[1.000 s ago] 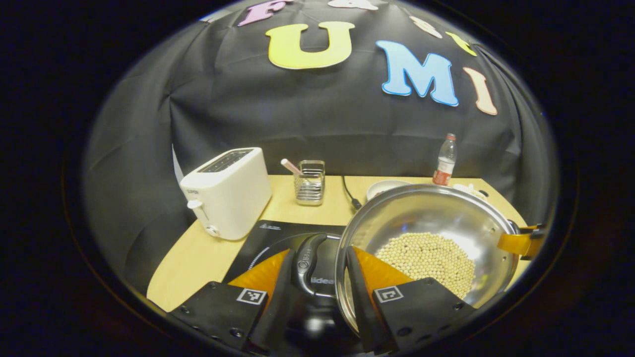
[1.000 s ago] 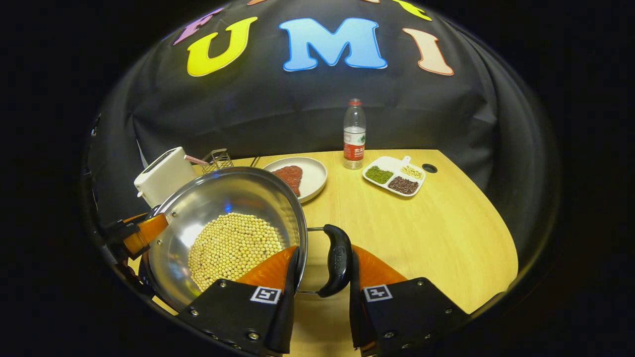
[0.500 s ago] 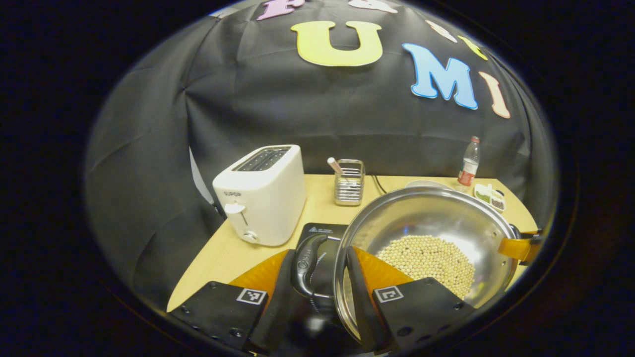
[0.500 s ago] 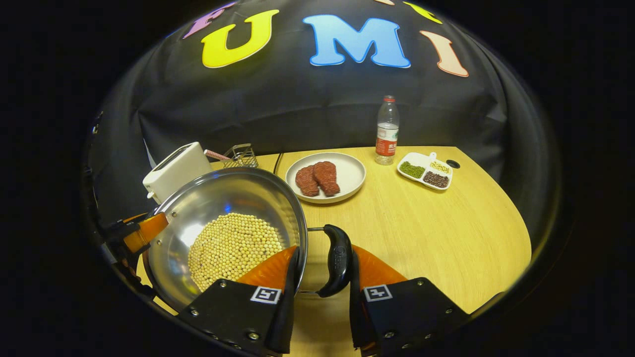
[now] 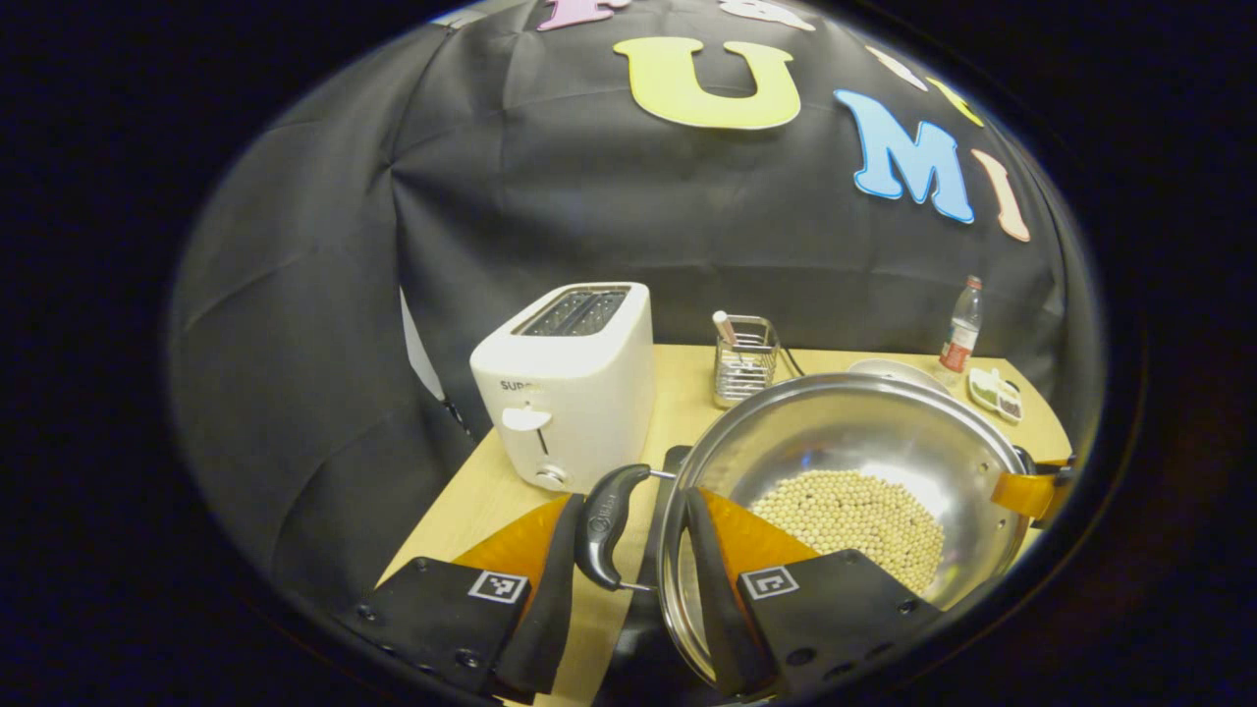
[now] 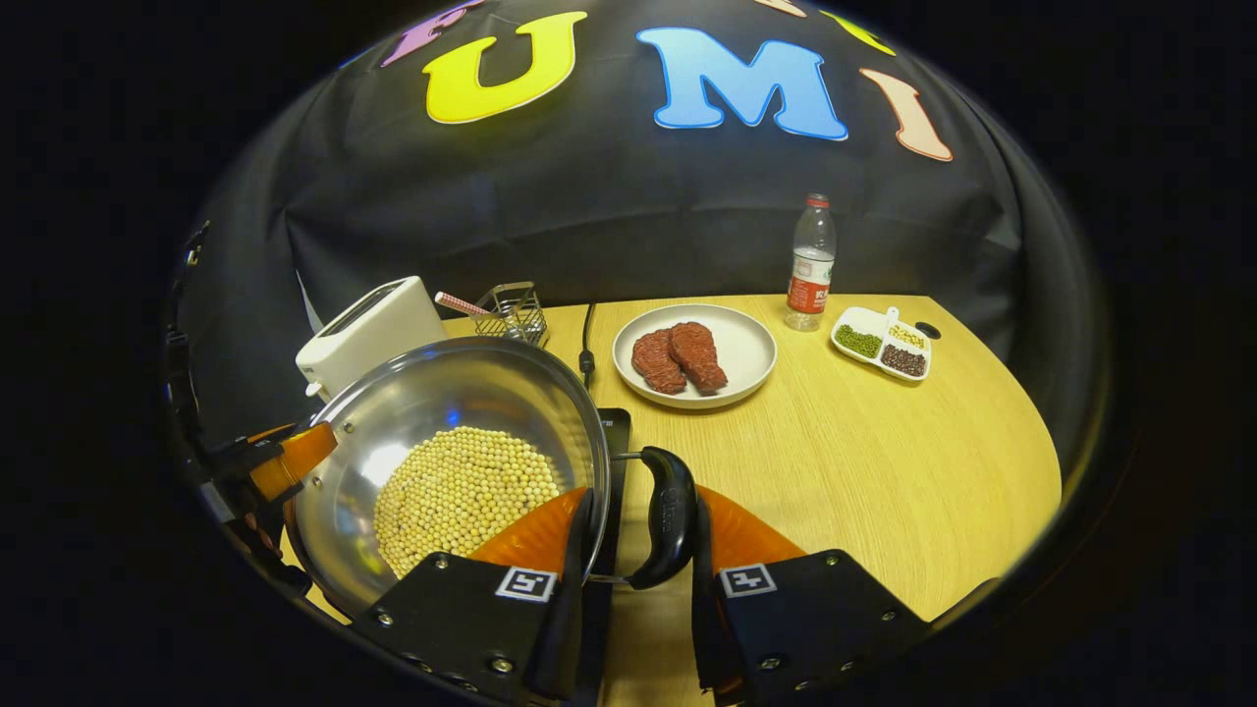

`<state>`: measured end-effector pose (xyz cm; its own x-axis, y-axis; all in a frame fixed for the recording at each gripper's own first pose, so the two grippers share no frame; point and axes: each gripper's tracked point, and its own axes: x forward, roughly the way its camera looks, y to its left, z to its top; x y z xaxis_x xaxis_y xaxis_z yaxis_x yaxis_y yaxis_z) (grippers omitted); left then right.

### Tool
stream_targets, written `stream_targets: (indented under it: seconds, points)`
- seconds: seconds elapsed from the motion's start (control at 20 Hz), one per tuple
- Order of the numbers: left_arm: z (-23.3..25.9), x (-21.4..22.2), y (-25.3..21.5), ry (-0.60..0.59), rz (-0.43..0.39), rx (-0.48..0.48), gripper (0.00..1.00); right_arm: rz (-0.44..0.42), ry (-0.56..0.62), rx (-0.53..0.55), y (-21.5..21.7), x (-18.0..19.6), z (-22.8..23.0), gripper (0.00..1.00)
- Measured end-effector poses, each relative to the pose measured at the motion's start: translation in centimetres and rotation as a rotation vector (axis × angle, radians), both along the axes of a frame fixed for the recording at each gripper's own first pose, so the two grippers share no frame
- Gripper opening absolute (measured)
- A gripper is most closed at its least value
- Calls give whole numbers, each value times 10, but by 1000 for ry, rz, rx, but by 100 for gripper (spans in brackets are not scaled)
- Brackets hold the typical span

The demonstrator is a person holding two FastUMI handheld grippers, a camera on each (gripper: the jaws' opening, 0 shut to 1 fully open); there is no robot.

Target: First push the handle of the pot to place it horizontally, then grasp the pot with both hands and set it on the induction cooktop.

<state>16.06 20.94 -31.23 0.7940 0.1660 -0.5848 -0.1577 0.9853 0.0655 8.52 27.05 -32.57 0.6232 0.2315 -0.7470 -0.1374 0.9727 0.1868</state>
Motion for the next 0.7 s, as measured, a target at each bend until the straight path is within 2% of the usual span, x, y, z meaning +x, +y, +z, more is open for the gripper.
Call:
stream_targets:
  seconds: [0.15,0.25,0.3,0.35,0.4,0.45,0.5,0.7]
  points:
    - [-5,-1,3,0,2,-14,61,0,-3,18,4,2,-2,47]
    - [-3,1,2,-27,-15,-48,62,21,-11,35,4,1,-1,55]
    - [-1,0,2,-39,-8,-65,66,18,-32,32,1,3,2,59]
    - [2,1,6,-52,5,-63,68,18,-57,32,-4,5,9,76]
    - [7,2,11,-68,26,-36,80,9,-84,26,-11,8,14,86]
    - [16,-2,13,-85,39,-9,88,7,-119,30,-18,10,26,96]
    - [28,-5,11,-106,41,10,96,9,-153,34,-26,13,36,96]
    - [91,-19,-20,-223,34,42,97,-13,-255,9,-87,13,67,96]
